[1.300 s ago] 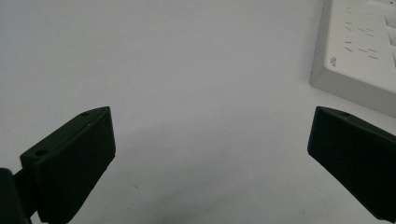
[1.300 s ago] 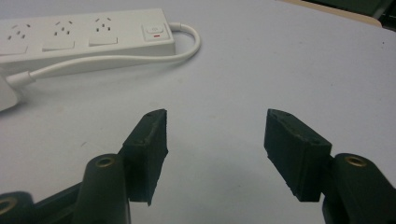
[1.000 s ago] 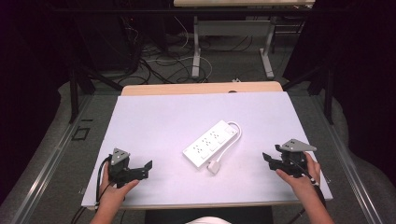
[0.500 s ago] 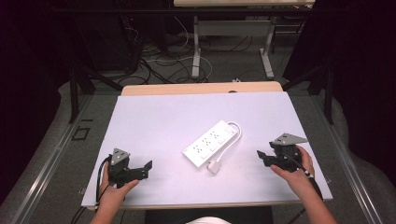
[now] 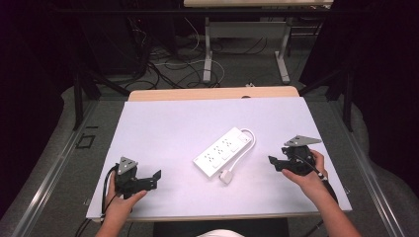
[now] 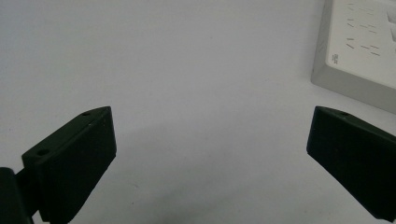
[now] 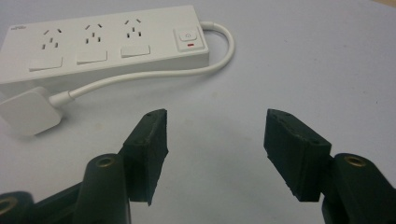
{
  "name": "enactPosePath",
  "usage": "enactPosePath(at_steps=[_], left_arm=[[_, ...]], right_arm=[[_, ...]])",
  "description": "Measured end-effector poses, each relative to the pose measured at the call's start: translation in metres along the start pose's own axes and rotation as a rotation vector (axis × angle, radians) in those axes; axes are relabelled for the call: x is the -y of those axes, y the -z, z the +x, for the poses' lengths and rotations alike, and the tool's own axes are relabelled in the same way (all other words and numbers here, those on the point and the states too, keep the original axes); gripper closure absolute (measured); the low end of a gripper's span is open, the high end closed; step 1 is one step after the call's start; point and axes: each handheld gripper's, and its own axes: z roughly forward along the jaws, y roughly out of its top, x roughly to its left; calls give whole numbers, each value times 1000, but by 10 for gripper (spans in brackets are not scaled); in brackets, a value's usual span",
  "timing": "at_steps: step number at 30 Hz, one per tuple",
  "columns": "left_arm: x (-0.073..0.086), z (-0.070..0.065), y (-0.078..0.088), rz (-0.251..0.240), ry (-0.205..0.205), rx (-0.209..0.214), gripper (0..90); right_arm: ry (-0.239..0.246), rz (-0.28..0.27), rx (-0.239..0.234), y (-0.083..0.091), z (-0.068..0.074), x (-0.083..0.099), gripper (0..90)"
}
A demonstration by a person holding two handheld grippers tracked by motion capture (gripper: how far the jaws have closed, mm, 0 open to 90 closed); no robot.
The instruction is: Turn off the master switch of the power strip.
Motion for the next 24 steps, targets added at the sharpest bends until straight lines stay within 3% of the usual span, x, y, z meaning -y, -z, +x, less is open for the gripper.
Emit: enactPosePath(at_steps=[9,24], left_arm=[[0,0,0,3,1,2,15],[0,0,0,6,-1,4,17]], right_arm=[[19,23,-18,-5,5,-13,418],[33,50,-40,-11,13,-33,541]])
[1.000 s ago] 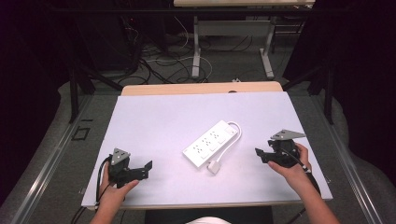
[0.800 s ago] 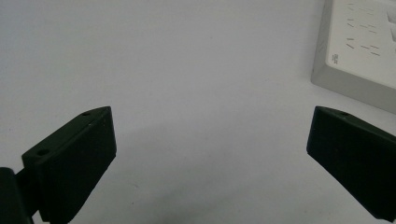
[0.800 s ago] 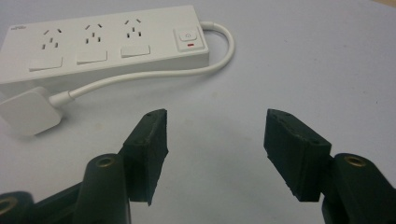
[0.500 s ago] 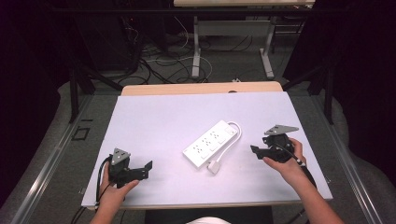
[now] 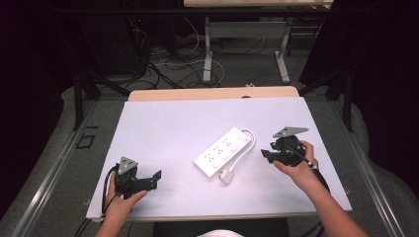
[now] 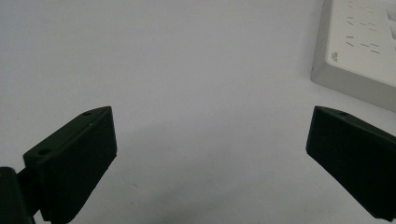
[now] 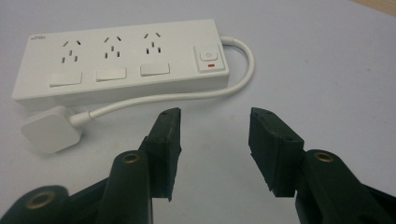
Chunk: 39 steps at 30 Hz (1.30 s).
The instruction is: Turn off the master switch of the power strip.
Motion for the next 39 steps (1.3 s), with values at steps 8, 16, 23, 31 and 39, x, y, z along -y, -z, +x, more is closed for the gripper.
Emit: enactPosePath(at_steps=[8,16,23,31,39], left_arm=[[0,0,0,1,-2,0,19],[0,0,0,0,-1,-1,20],[0,0,0,1,2,-1,21],[0,1,0,6,1,0,22],[0,1,-1,7,1,0,24]], right_arm=[[17,15,-13,-3,2,-11,630],[37,34,-27,-9,3,-22,717],[36,65,-49,-17,5,-26,806],[39,92,-62,-27,5,-31,899],[29,120,-75,-39,7,-37,900]])
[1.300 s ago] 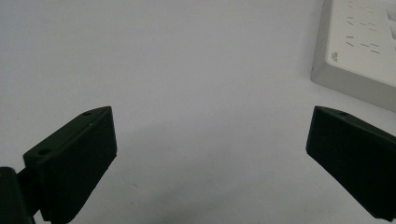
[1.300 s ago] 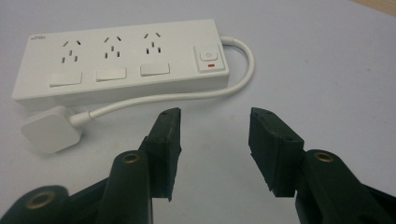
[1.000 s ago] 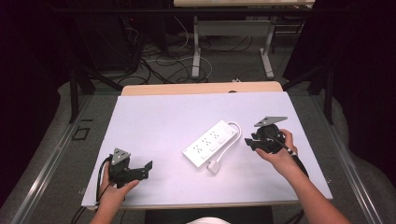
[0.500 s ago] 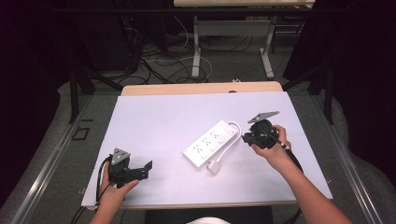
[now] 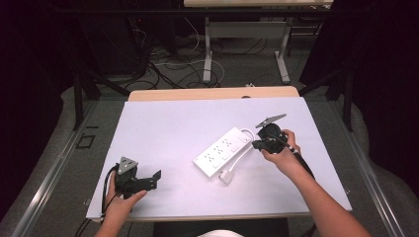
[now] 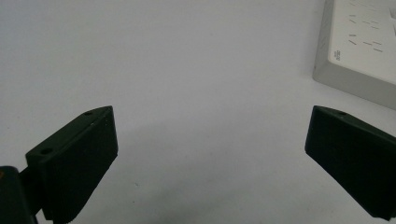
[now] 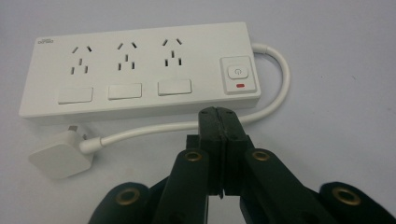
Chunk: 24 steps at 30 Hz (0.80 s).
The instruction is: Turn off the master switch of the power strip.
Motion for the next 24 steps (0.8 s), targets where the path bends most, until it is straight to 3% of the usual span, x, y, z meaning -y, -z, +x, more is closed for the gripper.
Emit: enactPosePath(at_steps=[24], left_arm=[[0,1,0,-2,2,0,29]], right_arm=[[-38,42,13,-34,-4,-28,900]])
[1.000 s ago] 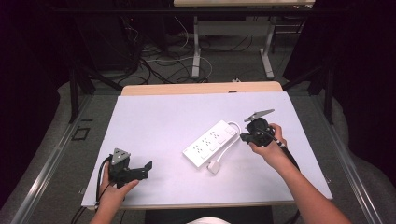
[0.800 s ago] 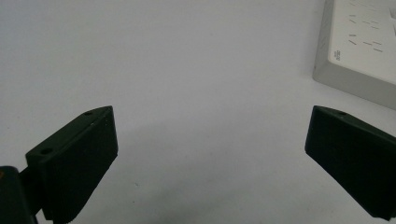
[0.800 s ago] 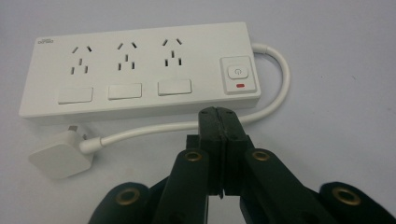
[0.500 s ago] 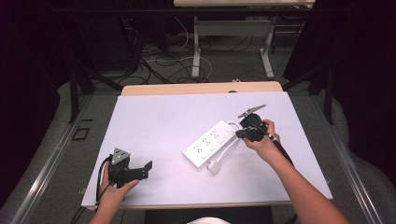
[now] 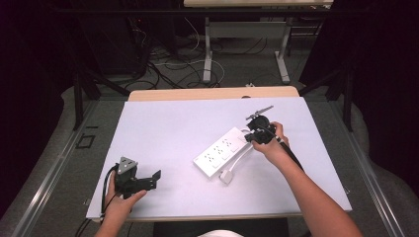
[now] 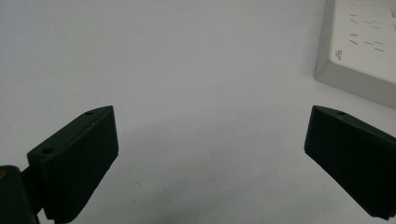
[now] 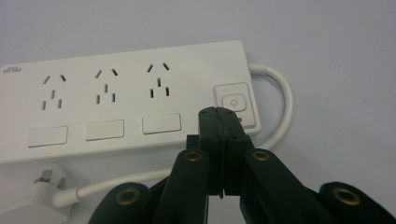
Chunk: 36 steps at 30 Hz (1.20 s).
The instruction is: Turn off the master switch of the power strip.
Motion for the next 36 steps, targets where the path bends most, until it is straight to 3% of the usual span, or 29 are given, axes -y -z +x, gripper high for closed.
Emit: enactPosePath(at_steps=[16,29,36], left_arm=[[0,0,-1,1,2,1,31],[0,1,0,2,1,2,32],[0,1,0,2,-2,1,32]], right_arm=[[-38,12,13,-14,-3,-10,900],[-38,24,13,-26,-4,-15,900],[-67,32,25,-32,-8,-16,900]])
